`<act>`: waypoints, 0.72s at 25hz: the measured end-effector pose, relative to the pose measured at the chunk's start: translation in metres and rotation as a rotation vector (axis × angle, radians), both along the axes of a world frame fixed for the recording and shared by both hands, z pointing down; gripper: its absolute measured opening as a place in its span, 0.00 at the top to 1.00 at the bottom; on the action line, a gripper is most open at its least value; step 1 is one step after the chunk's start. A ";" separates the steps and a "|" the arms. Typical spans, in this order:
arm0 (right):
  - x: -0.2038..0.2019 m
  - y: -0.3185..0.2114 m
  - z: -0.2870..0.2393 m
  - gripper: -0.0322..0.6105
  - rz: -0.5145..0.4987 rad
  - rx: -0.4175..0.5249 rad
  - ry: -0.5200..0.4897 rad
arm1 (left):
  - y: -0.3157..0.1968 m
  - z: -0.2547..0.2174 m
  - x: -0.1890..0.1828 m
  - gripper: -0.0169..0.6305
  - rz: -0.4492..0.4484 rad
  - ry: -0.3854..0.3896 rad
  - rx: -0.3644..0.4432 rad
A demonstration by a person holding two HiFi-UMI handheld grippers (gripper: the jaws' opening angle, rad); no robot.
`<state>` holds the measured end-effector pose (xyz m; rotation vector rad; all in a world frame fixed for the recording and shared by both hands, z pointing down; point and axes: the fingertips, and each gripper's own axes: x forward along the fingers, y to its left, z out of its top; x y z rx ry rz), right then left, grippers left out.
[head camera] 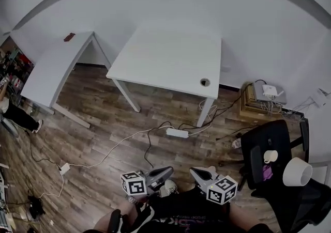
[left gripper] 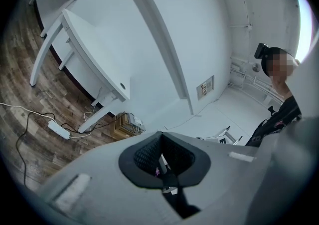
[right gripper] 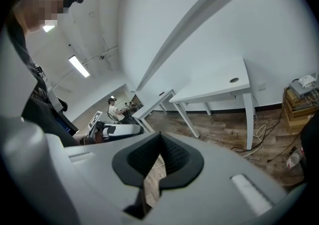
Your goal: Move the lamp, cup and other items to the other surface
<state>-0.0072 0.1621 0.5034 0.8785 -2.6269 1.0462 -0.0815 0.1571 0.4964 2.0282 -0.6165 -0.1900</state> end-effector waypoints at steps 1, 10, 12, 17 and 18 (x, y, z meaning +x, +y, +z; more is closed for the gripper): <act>-0.005 0.001 -0.002 0.94 -0.002 0.001 -0.005 | 0.002 -0.003 -0.007 0.98 -0.011 0.005 0.005; -0.034 0.005 -0.003 0.94 -0.053 0.022 0.050 | 0.001 -0.012 -0.034 0.98 -0.055 0.034 0.047; -0.034 0.004 -0.004 0.94 -0.056 0.017 0.056 | -0.001 -0.012 -0.034 0.98 -0.056 0.049 0.056; -0.042 0.007 0.000 0.94 -0.075 0.000 0.055 | -0.001 -0.012 -0.036 0.98 -0.042 0.042 0.068; -0.044 0.008 0.000 0.94 -0.080 -0.001 0.054 | 0.000 -0.012 -0.038 0.98 -0.045 0.041 0.063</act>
